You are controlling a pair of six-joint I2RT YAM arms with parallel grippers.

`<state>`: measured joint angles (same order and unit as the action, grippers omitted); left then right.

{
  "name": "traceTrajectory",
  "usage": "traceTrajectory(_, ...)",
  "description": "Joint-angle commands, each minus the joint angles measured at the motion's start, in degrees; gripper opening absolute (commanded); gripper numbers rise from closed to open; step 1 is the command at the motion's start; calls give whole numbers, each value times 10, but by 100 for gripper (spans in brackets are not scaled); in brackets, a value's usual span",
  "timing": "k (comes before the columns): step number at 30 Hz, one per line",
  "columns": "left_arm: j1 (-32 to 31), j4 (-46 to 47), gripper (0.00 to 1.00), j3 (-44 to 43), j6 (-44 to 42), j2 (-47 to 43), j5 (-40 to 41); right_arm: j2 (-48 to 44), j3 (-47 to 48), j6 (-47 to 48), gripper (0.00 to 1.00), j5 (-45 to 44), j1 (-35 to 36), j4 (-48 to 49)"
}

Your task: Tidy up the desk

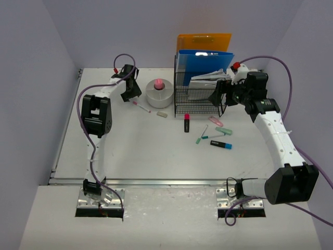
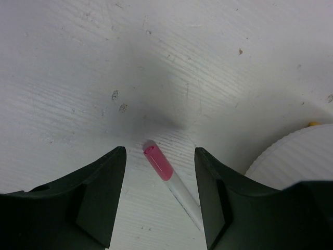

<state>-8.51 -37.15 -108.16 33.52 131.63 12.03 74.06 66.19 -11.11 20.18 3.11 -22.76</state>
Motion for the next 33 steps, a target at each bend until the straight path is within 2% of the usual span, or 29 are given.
traceTrajectory(1, 3, 9, 52, -2, 5, -2, -3, 2, 8, 6, 99, 9, -1, 11)
traceTrajectory(9, -2, 18, 49, 23, -5, 13, -19, 4, 11, 13, 99, 16, -1, -1)
traceTrajectory(17, -12, 32, 32, 67, -14, 13, -30, 5, 10, 15, 99, 17, -1, -2)
traceTrajectory(19, -11, 36, 23, 73, -17, 12, -40, 4, 10, 15, 99, 20, -1, -3)
traceTrajectory(26, -9, 36, 17, 84, -28, -8, -41, 3, 8, 14, 99, 30, -2, -5)
traceTrajectory(33, -2, 31, 2, 90, -40, -23, -25, 0, 16, 11, 99, 34, -1, -9)
